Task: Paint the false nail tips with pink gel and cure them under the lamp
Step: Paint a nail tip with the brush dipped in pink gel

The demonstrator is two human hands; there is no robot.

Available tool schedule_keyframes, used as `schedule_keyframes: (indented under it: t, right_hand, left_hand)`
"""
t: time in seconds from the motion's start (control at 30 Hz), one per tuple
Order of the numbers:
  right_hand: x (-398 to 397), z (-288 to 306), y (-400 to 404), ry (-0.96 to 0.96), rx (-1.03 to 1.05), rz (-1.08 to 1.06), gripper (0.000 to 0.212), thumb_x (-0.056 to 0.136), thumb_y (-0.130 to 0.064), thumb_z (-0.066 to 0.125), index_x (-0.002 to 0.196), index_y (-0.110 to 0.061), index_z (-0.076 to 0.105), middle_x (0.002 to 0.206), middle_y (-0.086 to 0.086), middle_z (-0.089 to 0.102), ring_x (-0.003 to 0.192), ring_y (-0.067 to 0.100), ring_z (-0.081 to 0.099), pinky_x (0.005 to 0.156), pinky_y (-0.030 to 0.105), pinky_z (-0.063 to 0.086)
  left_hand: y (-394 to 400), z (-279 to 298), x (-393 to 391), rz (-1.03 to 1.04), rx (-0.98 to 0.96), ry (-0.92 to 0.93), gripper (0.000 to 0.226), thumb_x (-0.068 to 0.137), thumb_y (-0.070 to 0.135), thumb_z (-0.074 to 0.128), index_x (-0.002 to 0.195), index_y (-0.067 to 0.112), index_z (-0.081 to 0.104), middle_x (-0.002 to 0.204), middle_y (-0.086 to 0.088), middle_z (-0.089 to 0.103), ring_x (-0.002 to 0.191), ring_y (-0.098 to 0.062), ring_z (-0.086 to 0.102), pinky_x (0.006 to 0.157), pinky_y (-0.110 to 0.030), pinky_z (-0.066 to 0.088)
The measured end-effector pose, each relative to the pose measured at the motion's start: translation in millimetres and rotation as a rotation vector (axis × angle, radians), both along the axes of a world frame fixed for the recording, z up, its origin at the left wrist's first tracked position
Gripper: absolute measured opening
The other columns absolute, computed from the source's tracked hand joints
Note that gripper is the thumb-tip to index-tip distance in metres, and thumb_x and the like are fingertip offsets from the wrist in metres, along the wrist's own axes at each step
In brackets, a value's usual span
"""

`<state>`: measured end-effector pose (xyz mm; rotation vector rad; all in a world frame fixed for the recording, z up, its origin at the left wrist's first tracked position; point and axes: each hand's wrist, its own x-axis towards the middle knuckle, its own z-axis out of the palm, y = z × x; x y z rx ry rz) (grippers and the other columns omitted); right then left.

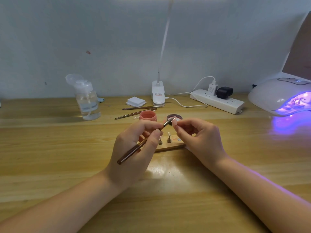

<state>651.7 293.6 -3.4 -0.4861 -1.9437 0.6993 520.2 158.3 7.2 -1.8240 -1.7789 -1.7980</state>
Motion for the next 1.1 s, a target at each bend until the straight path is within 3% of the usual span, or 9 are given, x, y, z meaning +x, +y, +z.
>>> schedule_keyframes:
  t: [0.07, 0.17, 0.23, 0.37, 0.57, 0.73, 0.9, 1.0, 1.1]
  right_hand:
    - [-0.2, -0.3, 0.0, -0.002, 0.006, 0.000, 0.012, 0.083, -0.012, 0.073, 0.095, -0.016, 0.075, 0.076, -0.004, 0.072, 0.065, 0.015, 0.064, 0.063, 0.037, 0.054]
    - [-0.4, 0.0, -0.1, -0.005, 0.014, -0.003, 0.012, 0.083, -0.013, 0.073, 0.094, -0.016, 0.075, 0.077, -0.003, 0.072, 0.066, 0.016, 0.065, 0.064, 0.038, 0.054]
    - [-0.4, 0.3, 0.2, 0.001, 0.014, -0.006, 0.011, 0.083, -0.015, 0.072, 0.094, -0.016, 0.075, 0.078, -0.006, 0.071, 0.066, 0.012, 0.065, 0.064, 0.032, 0.055]
    - [0.3, 0.6, 1.0, -0.017, 0.078, -0.016, 0.011, 0.083, -0.013, 0.073, 0.094, -0.013, 0.075, 0.078, -0.011, 0.068, 0.064, 0.007, 0.060, 0.061, 0.018, 0.049]
    - [1.0, 0.3, 0.8, -0.050, 0.153, -0.043, 0.013, 0.082, -0.009, 0.074, 0.095, -0.010, 0.076, 0.080, -0.003, 0.071, 0.065, 0.011, 0.061, 0.061, 0.019, 0.050]
    - [1.2, 0.7, 0.7, -0.045, 0.143, -0.035, 0.012, 0.083, -0.010, 0.073, 0.095, -0.008, 0.076, 0.079, -0.002, 0.071, 0.065, 0.014, 0.063, 0.062, 0.029, 0.052]
    - [0.9, 1.2, -0.4, -0.032, 0.138, -0.041, 0.011, 0.083, -0.011, 0.073, 0.093, -0.010, 0.076, 0.076, -0.002, 0.071, 0.064, 0.014, 0.063, 0.062, 0.030, 0.052]
    - [0.8, 2.3, -1.0, -0.026, 0.130, -0.036, 0.011, 0.084, -0.013, 0.072, 0.094, -0.010, 0.076, 0.078, -0.003, 0.071, 0.065, 0.014, 0.063, 0.062, 0.031, 0.053]
    - [0.8, 2.4, -1.0, -0.039, 0.128, -0.033, 0.013, 0.083, -0.011, 0.073, 0.095, -0.009, 0.076, 0.079, -0.002, 0.072, 0.066, 0.015, 0.064, 0.063, 0.032, 0.053]
  left_hand:
    - [1.0, -0.6, -0.5, 0.002, -0.040, -0.027, 0.020, 0.090, 0.027, 0.058, 0.104, 0.017, 0.069, 0.090, 0.001, 0.071, 0.083, -0.018, 0.066, 0.072, -0.034, 0.053]
    - [-0.7, -0.7, -1.1, -0.012, -0.028, 0.009, 0.023, 0.086, 0.031, 0.053, 0.093, 0.015, 0.069, 0.082, 0.002, 0.069, 0.079, -0.017, 0.065, 0.066, -0.033, 0.051]
    - [-1.9, -0.4, -1.1, -0.021, 0.003, 0.002, 0.025, 0.085, 0.030, 0.050, 0.088, 0.013, 0.068, 0.078, 0.002, 0.068, 0.077, -0.017, 0.064, 0.065, -0.030, 0.050]
    - [-0.3, -0.3, -1.0, 0.024, -0.026, 0.010, 0.023, 0.089, 0.030, 0.055, 0.100, 0.015, 0.070, 0.088, 0.001, 0.070, 0.085, -0.016, 0.064, 0.072, -0.028, 0.051]
    - [-2.1, 0.7, -1.5, -0.010, -0.028, 0.011, 0.023, 0.083, 0.031, 0.051, 0.088, 0.017, 0.068, 0.078, 0.003, 0.067, 0.078, -0.018, 0.063, 0.065, -0.028, 0.049]
    - [0.2, 1.0, 0.2, 0.018, -0.031, -0.007, 0.027, 0.088, 0.033, 0.054, 0.102, 0.015, 0.069, 0.089, 0.002, 0.070, 0.084, -0.017, 0.065, 0.072, -0.029, 0.052]
    - [-1.9, 1.2, -0.4, -0.003, -0.028, 0.014, 0.023, 0.084, 0.032, 0.050, 0.089, 0.018, 0.068, 0.079, 0.007, 0.068, 0.079, -0.016, 0.063, 0.066, -0.029, 0.049]
    - [-1.4, 1.5, 0.3, 0.007, -0.008, 0.005, 0.024, 0.088, 0.030, 0.051, 0.096, 0.016, 0.069, 0.084, 0.006, 0.069, 0.084, -0.016, 0.064, 0.070, -0.023, 0.050]
    - [-0.6, 1.0, 0.0, 0.013, -0.047, 0.003, 0.021, 0.089, 0.029, 0.055, 0.099, 0.017, 0.070, 0.087, 0.001, 0.070, 0.083, -0.018, 0.065, 0.071, -0.031, 0.051]
